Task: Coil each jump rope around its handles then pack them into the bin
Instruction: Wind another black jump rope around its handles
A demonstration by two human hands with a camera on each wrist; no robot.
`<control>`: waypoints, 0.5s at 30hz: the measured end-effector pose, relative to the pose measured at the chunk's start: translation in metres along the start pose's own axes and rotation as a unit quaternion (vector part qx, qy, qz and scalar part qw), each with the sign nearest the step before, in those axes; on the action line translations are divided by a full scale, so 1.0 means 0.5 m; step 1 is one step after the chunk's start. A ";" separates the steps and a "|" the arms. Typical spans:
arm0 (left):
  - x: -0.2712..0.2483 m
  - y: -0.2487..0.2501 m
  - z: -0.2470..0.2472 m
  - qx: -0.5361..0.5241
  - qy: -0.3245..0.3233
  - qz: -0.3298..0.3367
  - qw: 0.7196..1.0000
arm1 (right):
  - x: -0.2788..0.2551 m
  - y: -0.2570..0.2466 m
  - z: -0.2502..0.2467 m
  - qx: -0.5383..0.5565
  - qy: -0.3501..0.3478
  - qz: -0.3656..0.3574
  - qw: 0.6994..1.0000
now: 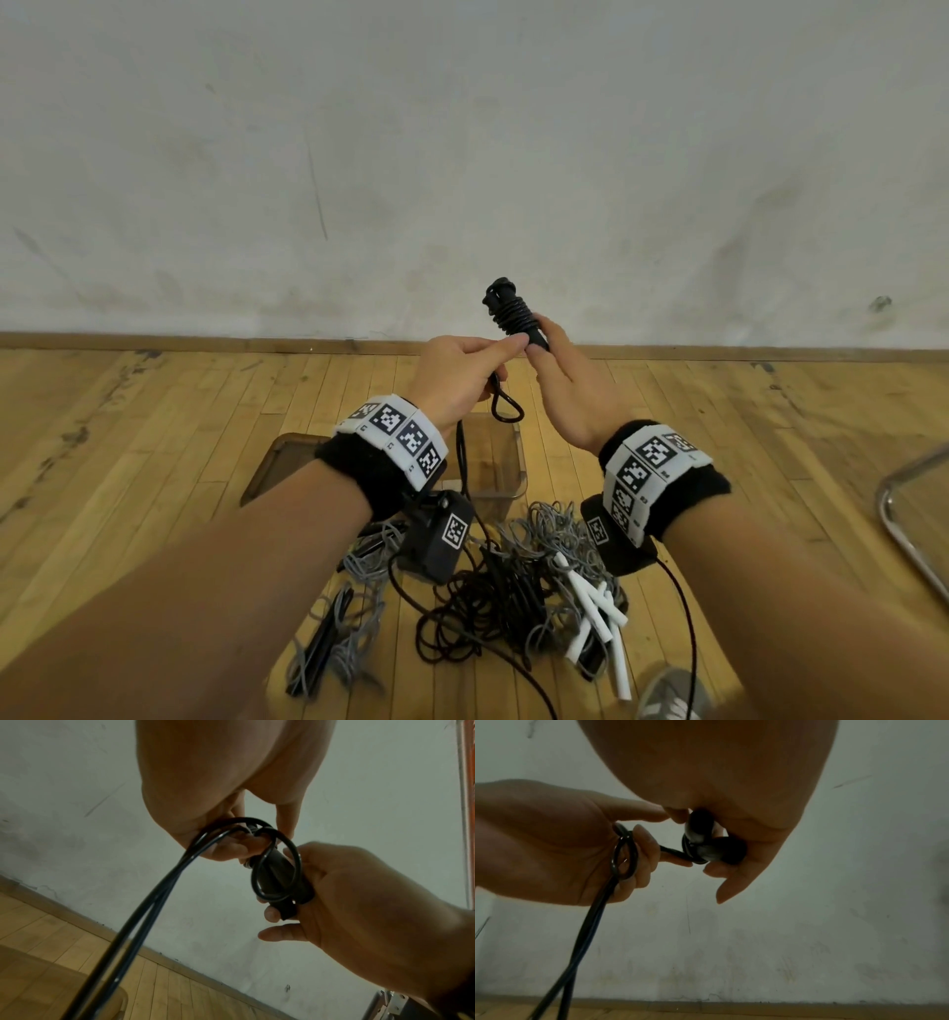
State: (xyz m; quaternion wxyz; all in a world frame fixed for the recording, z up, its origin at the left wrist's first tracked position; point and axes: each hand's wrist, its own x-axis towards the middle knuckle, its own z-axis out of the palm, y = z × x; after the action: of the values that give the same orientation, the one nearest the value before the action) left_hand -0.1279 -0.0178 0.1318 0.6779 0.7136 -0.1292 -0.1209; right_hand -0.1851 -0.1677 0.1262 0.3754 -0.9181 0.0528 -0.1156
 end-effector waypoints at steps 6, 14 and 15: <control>0.002 0.000 0.002 -0.005 0.026 -0.017 1.000 | 0.002 0.009 0.009 -0.064 -0.007 -0.047 0.997; 0.001 0.007 -0.003 -0.016 0.002 0.024 1.000 | -0.010 -0.010 -0.009 0.241 0.029 0.014 0.970; 0.001 0.008 -0.003 -0.015 -0.013 0.031 0.999 | -0.013 -0.011 -0.009 0.295 0.019 0.042 0.954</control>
State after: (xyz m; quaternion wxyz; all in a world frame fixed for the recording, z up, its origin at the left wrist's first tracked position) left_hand -0.1270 -0.0168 0.1359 0.6904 0.6971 -0.1582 -0.1113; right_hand -0.1925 -0.1657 0.1322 0.6331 -0.7610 0.0614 -0.1276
